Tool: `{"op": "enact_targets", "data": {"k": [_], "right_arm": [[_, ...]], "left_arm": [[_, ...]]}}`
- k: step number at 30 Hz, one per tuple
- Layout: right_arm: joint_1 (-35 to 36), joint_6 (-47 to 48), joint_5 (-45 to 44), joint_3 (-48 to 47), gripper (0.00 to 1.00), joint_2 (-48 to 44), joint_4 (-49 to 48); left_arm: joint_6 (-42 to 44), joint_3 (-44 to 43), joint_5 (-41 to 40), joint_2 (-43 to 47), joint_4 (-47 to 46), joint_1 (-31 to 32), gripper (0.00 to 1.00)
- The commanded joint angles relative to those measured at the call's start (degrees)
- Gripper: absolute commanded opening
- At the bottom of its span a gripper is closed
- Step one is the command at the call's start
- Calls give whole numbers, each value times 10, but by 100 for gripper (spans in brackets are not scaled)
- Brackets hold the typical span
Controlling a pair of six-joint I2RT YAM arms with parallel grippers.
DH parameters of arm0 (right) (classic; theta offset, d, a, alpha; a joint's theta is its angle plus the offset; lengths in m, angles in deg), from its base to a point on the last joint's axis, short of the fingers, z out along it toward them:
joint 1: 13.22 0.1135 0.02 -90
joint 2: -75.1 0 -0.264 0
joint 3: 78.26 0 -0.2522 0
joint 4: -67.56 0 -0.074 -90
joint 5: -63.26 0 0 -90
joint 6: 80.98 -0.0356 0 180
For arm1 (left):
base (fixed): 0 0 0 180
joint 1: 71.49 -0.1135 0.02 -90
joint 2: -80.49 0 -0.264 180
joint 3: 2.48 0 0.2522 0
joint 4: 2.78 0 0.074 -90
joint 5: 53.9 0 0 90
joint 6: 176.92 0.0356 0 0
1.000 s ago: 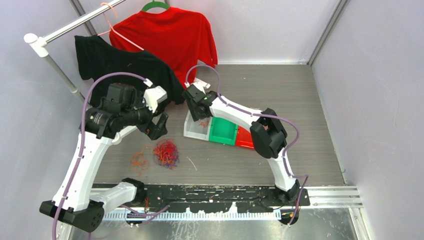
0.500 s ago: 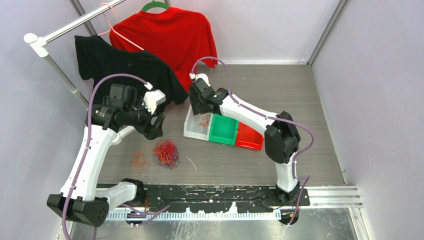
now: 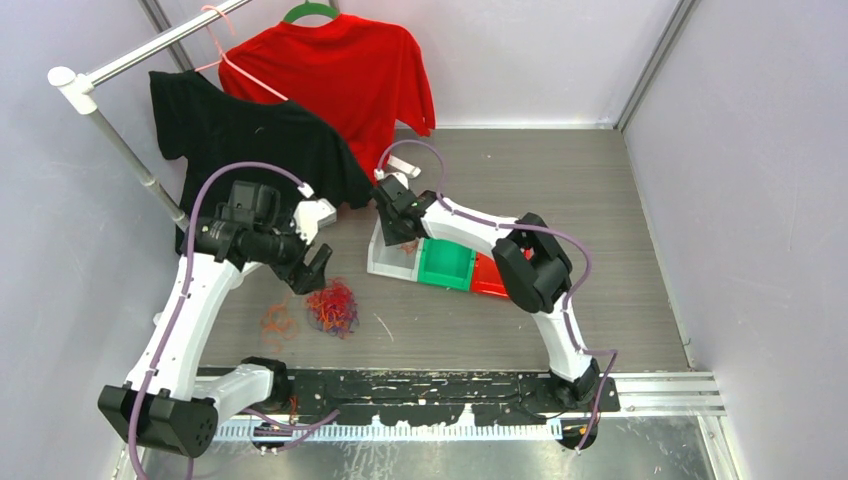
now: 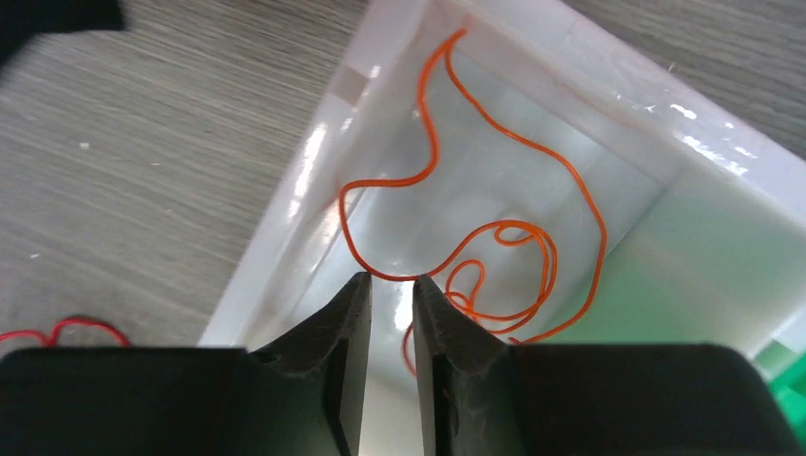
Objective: Untangle the cables
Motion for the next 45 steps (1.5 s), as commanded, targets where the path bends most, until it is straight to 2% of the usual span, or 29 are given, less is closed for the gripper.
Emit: {"op": "enact_targets", "data": {"k": [1, 4, 6, 12, 16, 24, 27, 31, 39, 43, 45], "right_arm": [[-4, -2, -23, -16, 27, 3, -19], [-5, 33, -43, -22, 27, -1, -2], [-6, 58, -49, -25, 30, -15, 12], [-19, 117, -14, -14, 55, -89, 67], [-21, 116, 28, 14, 66, -119, 78], [-17, 58, 51, 81, 67, -206, 17], [-14, 30, 57, 153, 64, -280, -73], [-12, 19, 71, 238, 64, -367, -156], [-9, 0, 91, 328, 63, -438, -199], [-8, -15, 106, 365, 62, -458, -236], [-8, -25, 120, 386, 59, -467, -273]], "left_arm": [[28, 17, 3, 10, -8, -4, 80], [39, 38, -4, 8, -27, -4, 81], [50, 54, -8, 5, -38, -4, 81], [119, 93, -48, -13, -38, -4, 83], [171, 110, -72, -15, -25, -4, 83], [286, 153, -166, -25, -50, -24, 81], [306, 170, -153, -46, -89, -62, 74], [318, 181, -143, -78, -129, -95, 70], [309, 193, -119, -144, -145, -98, 67], [288, 194, -96, -160, -128, -98, 57], [285, 187, -87, -157, -114, -98, 41]]}}
